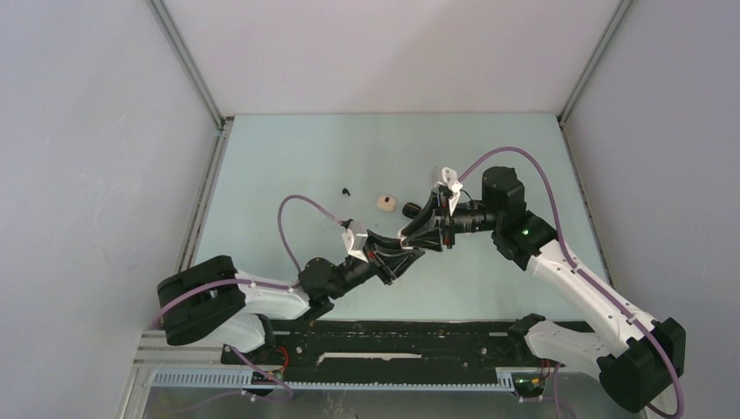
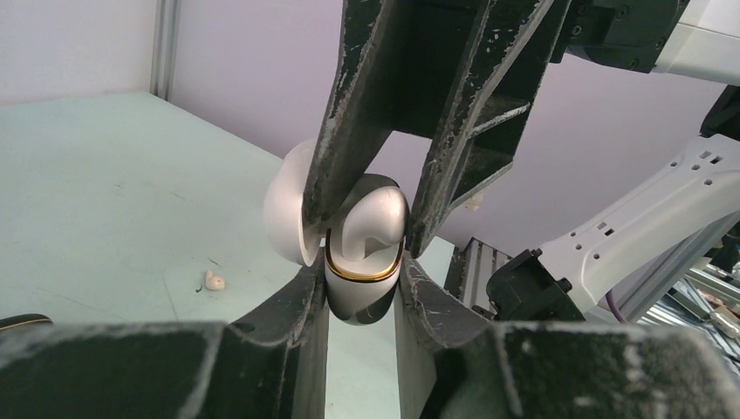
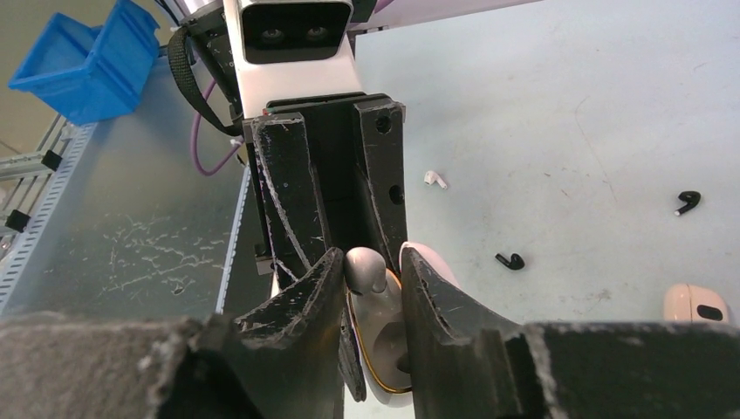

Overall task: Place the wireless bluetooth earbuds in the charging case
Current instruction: Place the earbud in the charging case.

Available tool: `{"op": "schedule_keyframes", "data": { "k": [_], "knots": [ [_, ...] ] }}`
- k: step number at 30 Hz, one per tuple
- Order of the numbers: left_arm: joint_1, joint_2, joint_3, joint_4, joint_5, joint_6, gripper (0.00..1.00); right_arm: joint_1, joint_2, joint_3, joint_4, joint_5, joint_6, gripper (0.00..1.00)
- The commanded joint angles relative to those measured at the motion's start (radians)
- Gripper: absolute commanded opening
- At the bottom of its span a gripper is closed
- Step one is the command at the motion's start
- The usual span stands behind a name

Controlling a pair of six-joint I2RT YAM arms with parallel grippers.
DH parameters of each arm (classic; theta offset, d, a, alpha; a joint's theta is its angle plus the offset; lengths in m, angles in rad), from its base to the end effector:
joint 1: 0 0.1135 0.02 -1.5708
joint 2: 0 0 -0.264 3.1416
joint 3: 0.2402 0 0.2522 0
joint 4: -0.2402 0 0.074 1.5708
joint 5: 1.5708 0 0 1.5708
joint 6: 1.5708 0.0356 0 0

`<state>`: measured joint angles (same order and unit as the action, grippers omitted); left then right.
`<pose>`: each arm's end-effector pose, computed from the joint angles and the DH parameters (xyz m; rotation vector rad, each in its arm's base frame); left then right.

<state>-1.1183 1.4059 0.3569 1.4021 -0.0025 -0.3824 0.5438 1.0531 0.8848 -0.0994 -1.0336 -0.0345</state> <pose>0.1110 -0.2281 0.2294 0.4746 1.2377 -1.2953 0.1809 0.1451 0.3366 -1.2188 1.4525 1.2911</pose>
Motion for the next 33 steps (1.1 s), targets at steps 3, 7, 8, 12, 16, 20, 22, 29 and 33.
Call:
{"op": "schedule_keyframes", "data": {
  "k": [3,7,8,12,16,20,22,29,33],
  "knots": [
    [0.000,-0.033,0.015,0.047,0.021,0.034,0.00,0.000,0.002,0.014,-0.012,-0.007,-0.015,0.34],
    [0.000,-0.029,0.015,0.047,0.023,0.032,0.00,-0.002,-0.002,0.041,-0.022,-0.042,-0.002,0.35],
    [0.000,-0.027,0.014,0.047,0.025,0.031,0.00,-0.002,-0.002,0.046,-0.022,-0.049,0.003,0.36],
    [0.000,-0.022,0.016,0.049,0.032,0.028,0.00,-0.006,-0.002,0.062,-0.025,-0.068,0.008,0.38],
    [0.000,-0.016,0.016,0.049,0.039,0.027,0.00,-0.014,-0.002,0.065,-0.017,-0.077,0.015,0.47],
    [0.000,-0.014,0.012,0.051,0.040,0.028,0.00,-0.027,-0.003,0.067,0.016,-0.095,0.056,0.53],
    [0.000,-0.014,0.010,0.049,0.041,0.029,0.00,-0.050,-0.006,0.081,0.026,-0.112,0.078,0.53],
    [0.000,-0.023,0.009,-0.004,0.061,0.047,0.00,-0.090,-0.027,0.130,-0.070,-0.117,0.014,0.46],
    [0.000,-0.038,0.016,-0.066,0.080,0.072,0.00,-0.080,-0.042,0.130,-0.176,-0.088,-0.096,0.38]
  ]
}}
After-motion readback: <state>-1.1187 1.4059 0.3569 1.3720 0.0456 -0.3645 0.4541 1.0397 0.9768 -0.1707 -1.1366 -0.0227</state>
